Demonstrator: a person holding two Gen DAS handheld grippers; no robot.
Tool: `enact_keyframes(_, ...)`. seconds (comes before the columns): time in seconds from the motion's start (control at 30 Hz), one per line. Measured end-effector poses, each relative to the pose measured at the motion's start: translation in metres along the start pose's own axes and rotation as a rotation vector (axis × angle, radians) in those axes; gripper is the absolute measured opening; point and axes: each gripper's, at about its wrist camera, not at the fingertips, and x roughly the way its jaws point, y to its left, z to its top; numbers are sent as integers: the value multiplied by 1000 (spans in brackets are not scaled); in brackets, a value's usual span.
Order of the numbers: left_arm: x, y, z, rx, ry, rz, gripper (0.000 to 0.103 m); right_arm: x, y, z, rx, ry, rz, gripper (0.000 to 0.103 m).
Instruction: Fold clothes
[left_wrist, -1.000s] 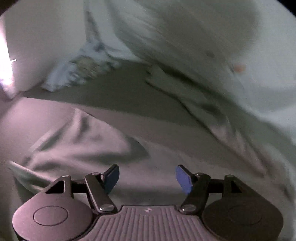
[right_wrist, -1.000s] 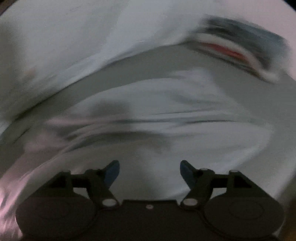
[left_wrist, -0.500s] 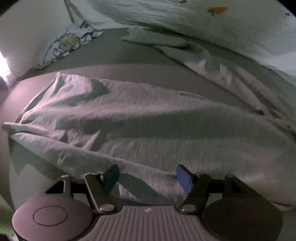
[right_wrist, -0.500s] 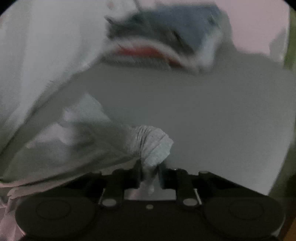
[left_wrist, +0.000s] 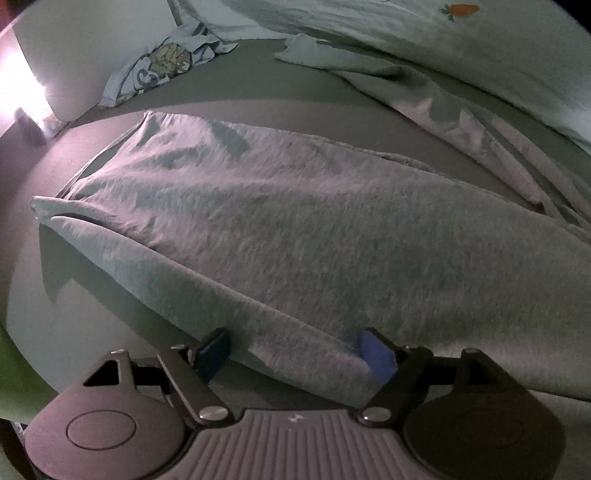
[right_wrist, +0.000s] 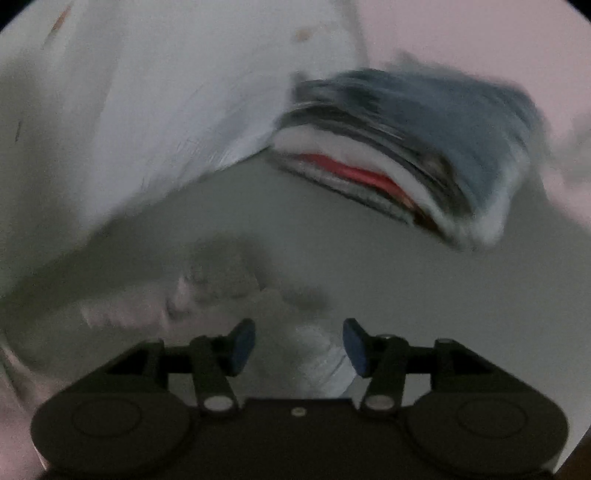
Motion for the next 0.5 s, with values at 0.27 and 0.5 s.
enact_keyframes(0.27,5,4,1,-31,16,15,98,1,-46,-37,126,75,-109,36)
enact_keyframes(0.5,13,2,13,24,65,12,102,38,-1,-43,96,106,-25,50)
